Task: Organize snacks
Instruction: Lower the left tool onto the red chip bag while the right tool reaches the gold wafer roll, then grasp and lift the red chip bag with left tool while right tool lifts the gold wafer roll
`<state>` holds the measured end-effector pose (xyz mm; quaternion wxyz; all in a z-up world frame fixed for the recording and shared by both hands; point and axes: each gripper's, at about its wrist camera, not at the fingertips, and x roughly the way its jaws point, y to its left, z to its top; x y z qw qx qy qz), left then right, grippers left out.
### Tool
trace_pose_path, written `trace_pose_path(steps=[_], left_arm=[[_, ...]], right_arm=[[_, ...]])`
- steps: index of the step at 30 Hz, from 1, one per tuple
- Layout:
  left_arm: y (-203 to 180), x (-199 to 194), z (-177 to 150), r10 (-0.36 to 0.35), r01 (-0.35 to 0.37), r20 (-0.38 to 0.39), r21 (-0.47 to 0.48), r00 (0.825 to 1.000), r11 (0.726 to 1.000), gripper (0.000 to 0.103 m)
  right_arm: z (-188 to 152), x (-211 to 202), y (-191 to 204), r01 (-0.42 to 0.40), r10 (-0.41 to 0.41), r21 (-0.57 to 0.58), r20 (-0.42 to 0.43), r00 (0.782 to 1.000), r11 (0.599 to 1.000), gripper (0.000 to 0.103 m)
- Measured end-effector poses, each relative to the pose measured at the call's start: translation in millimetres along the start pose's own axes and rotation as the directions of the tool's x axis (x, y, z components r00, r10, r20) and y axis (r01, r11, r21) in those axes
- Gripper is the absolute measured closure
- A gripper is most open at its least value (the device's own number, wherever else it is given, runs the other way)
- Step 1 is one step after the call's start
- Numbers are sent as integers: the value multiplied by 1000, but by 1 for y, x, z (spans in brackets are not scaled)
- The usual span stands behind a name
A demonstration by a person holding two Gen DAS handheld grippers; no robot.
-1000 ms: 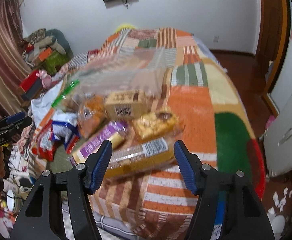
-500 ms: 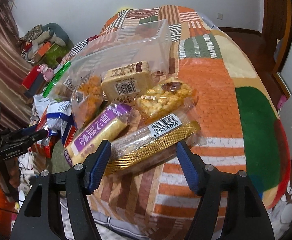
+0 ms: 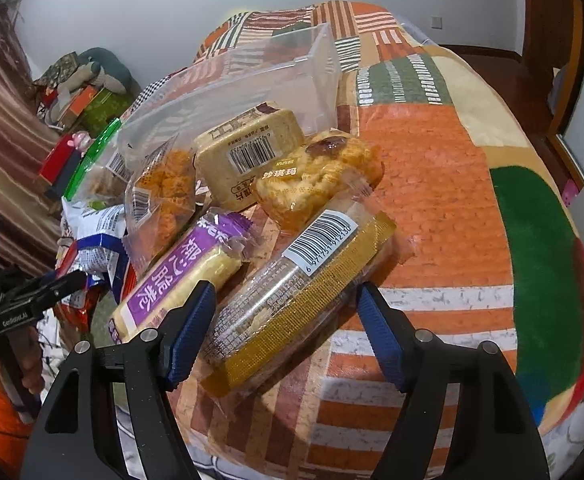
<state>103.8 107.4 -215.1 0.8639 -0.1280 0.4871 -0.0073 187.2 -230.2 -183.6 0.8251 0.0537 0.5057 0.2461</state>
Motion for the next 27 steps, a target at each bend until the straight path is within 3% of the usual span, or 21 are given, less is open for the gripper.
trace_pose_path(steps=[7,13,18,23,27], left_arm=[[12,-5,-3,31,-31,-3,-15,1000,999,15],[0,13,-1,46,-45,-31,23,998,999,15],[-3,18,0,75,-75,0,33,997,997,15],[-2,13,-2,86,-87,29,42,996,995,36],[1,3,-7,81,-82,38,31,996,996,36]], right_arm=[[-2,-10,-12,4,-4,5,-4,1000,1000,44],[5,-2,-6,40,-39,10,-3,999,999,42],[10,6,-9,46,-47,33,2,999,998,42],[8,7,-10,53,-53,22,11,999,998,44],[4,1,-14,53,-54,26,21,998,998,49]])
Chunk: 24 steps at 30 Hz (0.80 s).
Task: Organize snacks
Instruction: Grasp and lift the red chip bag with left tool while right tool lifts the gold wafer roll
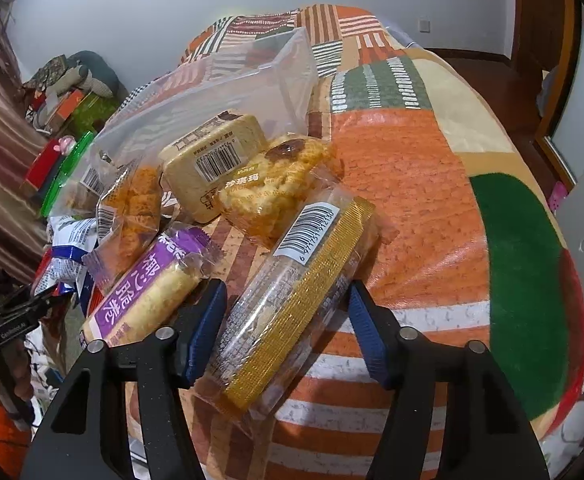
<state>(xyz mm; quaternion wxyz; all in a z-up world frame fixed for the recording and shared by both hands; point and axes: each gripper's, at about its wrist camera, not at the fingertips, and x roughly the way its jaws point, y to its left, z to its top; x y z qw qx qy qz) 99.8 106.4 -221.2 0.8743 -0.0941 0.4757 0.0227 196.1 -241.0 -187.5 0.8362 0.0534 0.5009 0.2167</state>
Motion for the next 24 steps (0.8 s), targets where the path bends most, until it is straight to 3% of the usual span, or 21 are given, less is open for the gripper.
trace_pose_path(steps=[8,16,24], left_arm=[[-1,-35,5,16,-15,94,-11,995,1000,36],[-11,-68,25,-9,10,194,-7,981,1000,36],[-21,-86,50,-41,44,272,-4,961,999,36]], right_arm=[[-3,-13,-18,26,-27,32,31,999,999,66],[2,-33,-24,28,-33,44,100,994,999,67],[33,-62,-7,-4,8,-19,218,976,1000,67]])
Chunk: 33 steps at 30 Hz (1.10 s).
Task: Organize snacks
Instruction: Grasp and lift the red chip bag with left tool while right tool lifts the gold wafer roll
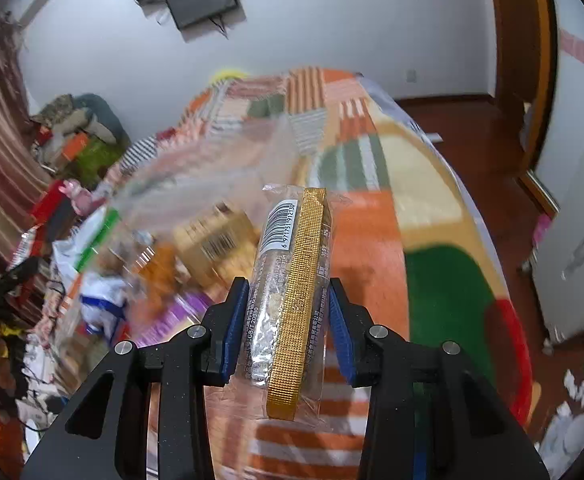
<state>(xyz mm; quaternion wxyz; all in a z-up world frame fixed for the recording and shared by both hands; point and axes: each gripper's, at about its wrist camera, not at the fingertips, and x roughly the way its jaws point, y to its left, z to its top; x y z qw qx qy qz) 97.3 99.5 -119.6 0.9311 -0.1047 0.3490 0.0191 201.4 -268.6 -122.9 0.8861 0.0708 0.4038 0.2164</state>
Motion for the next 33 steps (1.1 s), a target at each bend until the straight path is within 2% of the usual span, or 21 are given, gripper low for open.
trace_pose_path(steps=[8,14,24,33], left_arm=[[-7,5,32,-13,13,44,-4,999,1000,36],[-11,14,60,-24,24,70,-3,997,1000,36],[-19,48,93,-36,36,72,9,997,999,36],[-25,98,110,-41,41,19,12,999,999,36]], right_arm=[[40,2,21,-52,59,-69,100,993,996,67],[66,13,33,-76,90,-98,143,986,992,67],[92,40,37,-100,115,-105,148,982,989,67],[105,67,36,-116,127,-91,120,985,989,67]])
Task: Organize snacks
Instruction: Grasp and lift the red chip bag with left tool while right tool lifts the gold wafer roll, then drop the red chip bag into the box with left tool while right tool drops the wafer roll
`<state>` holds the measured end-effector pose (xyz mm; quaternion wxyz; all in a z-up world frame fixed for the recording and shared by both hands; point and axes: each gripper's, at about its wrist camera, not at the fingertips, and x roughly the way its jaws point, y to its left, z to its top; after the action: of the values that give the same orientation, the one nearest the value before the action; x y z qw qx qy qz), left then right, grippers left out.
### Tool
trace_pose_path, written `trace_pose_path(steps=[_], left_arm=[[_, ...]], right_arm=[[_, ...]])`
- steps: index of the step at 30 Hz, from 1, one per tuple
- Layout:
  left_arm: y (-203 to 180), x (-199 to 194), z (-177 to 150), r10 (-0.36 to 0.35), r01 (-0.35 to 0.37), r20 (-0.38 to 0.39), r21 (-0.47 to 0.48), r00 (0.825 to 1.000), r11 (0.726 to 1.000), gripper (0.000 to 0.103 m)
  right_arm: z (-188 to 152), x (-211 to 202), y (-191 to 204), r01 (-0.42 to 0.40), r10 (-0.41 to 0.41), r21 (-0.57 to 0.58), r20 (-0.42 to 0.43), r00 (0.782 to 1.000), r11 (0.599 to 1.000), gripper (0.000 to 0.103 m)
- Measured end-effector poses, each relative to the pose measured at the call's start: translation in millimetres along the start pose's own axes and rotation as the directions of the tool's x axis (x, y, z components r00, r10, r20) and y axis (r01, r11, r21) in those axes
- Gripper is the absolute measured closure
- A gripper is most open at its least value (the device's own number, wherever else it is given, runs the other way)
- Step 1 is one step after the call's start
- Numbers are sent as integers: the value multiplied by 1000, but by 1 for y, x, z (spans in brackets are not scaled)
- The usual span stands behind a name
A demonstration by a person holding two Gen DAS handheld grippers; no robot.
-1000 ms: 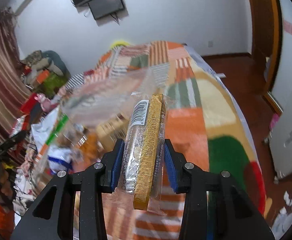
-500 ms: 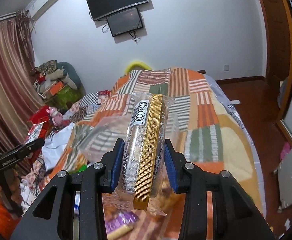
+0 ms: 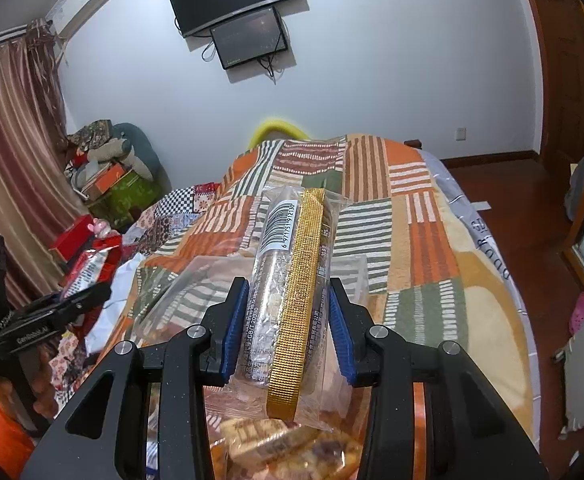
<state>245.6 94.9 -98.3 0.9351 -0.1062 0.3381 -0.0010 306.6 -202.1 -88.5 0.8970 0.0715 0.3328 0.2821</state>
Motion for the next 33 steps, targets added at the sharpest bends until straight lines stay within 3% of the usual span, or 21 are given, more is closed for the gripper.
trace_pose_path(steps=[13,25,28,29,30,33], left_arm=[[-5,68,4,-33,36,-113,19,993,999,36],[-2,105,0,-53,61,-209,30,977,998,36],[-2,110,-2,-56,64,-226,29,973,998,36],[-2,111,-2,-56,64,-229,27,972,998,36],[-2,112,-2,-57,64,-232,24,971,998,36],[-3,113,-2,-53,62,-239,28,970,998,36]], right_arm=[[-1,51,-1,-4,3,-9,-115,993,1000,67],[-11,85,1,-6,-6,-49,-234,972,999,67],[-12,89,2,-8,-7,-58,-246,969,998,70],[-11,90,2,-11,-5,-61,-249,968,998,82],[-11,91,3,-17,-1,-67,-261,965,998,85],[-11,92,7,-20,-3,-84,-271,963,996,85]])
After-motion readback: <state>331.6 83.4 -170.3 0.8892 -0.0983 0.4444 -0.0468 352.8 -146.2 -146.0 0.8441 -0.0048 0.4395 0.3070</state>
